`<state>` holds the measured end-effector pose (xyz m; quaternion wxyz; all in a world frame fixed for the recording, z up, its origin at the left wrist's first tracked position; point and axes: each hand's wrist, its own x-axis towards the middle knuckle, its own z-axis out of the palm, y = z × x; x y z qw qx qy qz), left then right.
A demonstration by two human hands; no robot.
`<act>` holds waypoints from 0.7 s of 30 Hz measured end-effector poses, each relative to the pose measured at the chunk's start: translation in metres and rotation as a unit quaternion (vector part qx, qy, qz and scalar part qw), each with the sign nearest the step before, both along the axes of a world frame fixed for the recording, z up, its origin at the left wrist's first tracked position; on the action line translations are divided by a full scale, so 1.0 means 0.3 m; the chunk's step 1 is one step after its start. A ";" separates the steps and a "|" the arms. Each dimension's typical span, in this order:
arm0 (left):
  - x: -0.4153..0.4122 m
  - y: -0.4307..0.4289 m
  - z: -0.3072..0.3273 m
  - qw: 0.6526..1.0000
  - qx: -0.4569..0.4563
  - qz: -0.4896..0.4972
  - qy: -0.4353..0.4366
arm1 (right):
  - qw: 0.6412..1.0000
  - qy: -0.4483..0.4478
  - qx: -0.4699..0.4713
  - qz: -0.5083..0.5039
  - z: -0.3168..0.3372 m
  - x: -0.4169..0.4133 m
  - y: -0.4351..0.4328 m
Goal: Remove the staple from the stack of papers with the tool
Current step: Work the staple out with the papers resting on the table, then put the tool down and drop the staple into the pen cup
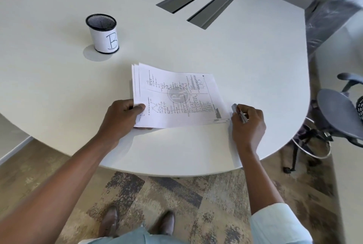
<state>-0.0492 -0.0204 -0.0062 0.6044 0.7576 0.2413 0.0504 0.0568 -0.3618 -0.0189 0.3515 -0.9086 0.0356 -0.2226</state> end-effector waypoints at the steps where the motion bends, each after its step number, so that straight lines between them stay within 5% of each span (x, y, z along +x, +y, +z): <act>1: -0.005 0.000 0.006 1.000 -0.004 0.003 -0.002 | 1.000 0.007 -0.008 -0.007 -0.005 0.003 0.001; 21: 0.002 0.012 -0.035 1.000 0.020 0.008 -0.016 | 0.993 0.063 -0.072 -0.067 -0.003 0.005 0.038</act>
